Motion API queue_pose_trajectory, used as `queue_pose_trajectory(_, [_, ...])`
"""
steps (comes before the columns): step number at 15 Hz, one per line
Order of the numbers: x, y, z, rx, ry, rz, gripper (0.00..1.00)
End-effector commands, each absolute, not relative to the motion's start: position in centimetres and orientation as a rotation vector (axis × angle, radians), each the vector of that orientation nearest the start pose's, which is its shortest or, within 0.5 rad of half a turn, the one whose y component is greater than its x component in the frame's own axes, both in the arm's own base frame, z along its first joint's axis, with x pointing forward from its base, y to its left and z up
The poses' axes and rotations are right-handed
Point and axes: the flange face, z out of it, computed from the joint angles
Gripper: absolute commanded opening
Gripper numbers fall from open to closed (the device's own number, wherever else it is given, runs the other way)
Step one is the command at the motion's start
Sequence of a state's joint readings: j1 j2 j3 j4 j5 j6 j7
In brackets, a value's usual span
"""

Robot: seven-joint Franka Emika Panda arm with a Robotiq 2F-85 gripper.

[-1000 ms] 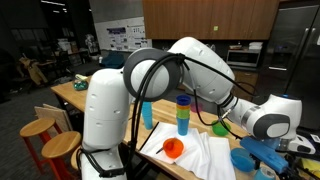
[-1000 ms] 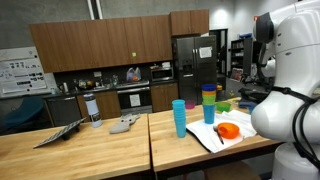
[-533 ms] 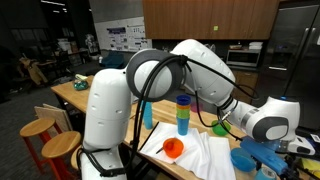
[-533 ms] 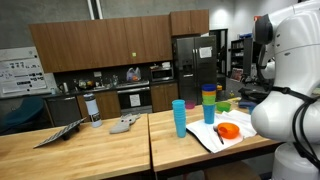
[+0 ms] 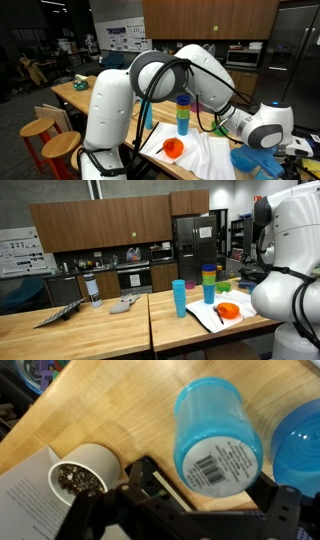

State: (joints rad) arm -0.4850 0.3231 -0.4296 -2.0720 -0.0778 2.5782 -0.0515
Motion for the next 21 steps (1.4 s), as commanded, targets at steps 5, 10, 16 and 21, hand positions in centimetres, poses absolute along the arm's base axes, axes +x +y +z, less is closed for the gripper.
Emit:
queue_pose_trajectory(5, [37.6,-47.4,30.7,-3.157,1.319,-0.142,1.0])
queue_pose_trajectory(10, [36.9,-47.4,31.3,-3.149,1.376,-0.121,1.0])
queue_pose_trajectory(16, [36.1,-47.5,31.9,-3.084,1.464,-0.038,1.0])
queue_pose_trajectory(21, [36.2,-47.0,31.9,-3.052,1.499,0.015,1.0])
